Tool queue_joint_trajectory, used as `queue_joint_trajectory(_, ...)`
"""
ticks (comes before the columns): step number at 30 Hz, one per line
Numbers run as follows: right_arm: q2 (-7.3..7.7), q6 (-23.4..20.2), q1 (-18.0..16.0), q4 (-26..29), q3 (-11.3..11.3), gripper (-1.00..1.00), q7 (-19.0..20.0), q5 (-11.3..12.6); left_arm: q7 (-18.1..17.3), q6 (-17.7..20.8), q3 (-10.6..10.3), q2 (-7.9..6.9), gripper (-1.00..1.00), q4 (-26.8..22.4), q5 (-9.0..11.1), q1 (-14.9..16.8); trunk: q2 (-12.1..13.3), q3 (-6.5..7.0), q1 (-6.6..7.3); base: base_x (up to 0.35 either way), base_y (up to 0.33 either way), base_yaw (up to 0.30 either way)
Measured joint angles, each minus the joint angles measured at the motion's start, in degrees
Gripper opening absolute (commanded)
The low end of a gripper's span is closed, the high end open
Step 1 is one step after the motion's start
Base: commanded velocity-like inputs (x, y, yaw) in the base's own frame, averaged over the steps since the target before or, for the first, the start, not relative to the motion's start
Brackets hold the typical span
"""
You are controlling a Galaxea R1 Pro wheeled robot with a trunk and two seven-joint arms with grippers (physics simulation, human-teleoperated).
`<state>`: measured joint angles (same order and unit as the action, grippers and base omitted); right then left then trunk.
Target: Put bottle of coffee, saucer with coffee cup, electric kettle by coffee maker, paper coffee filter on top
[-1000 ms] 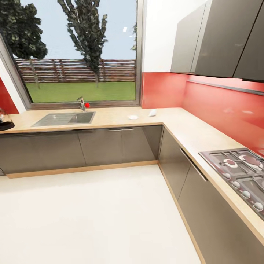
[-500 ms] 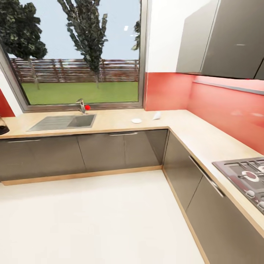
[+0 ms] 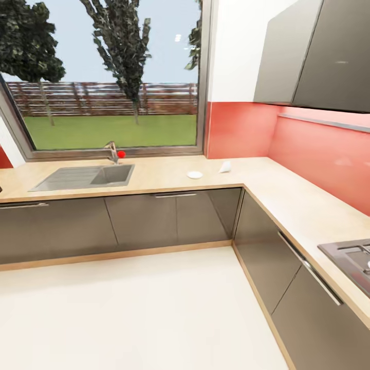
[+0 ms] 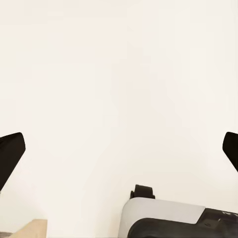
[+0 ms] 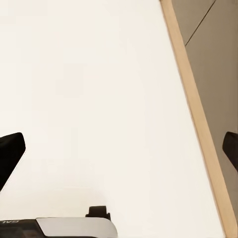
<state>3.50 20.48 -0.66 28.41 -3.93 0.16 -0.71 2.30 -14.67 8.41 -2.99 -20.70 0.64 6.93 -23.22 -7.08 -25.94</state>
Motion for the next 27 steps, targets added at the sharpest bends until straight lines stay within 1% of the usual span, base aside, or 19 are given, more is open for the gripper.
queue_joint_trajectory(11, -0.03, 0.0, 0.0, 0.0, 0.0, 1.0, 0.0, 0.0, 0.0, 0.01, 0.0, 0.0, 1.0, 0.0, 0.0, -0.01, 0.0, 0.0, 0.0, 0.337, 0.072, 0.0)
queue_joint_trajectory(22, -0.05, 0.0, 0.0, 0.3, -0.14, 1.0, 0.04, 0.16, 0.01, 0.01, -0.03, 0.0, 1.0, 0.01, -0.02, -0.02, 0.0, 0.0, 0.0, 0.337, 0.012, 0.0)
queue_joint_trajectory(25, -0.09, 0.0, 0.0, 1.85, -0.18, 1.0, 0.12, 0.24, 0.0, 0.01, -0.07, 0.0, 1.0, 0.01, -0.06, -0.03, 0.0, 0.0, 0.0, 0.334, -0.01, 0.0)
queue_joint_trajectory(27, -0.09, -0.06, -0.02, 6.64, -0.2, 1.0, 0.14, 0.27, -0.01, 0.0, -0.09, 0.0, 1.0, 0.01, -0.07, -0.03, 0.0, 0.01, 0.0, 0.319, -0.046, 0.0)
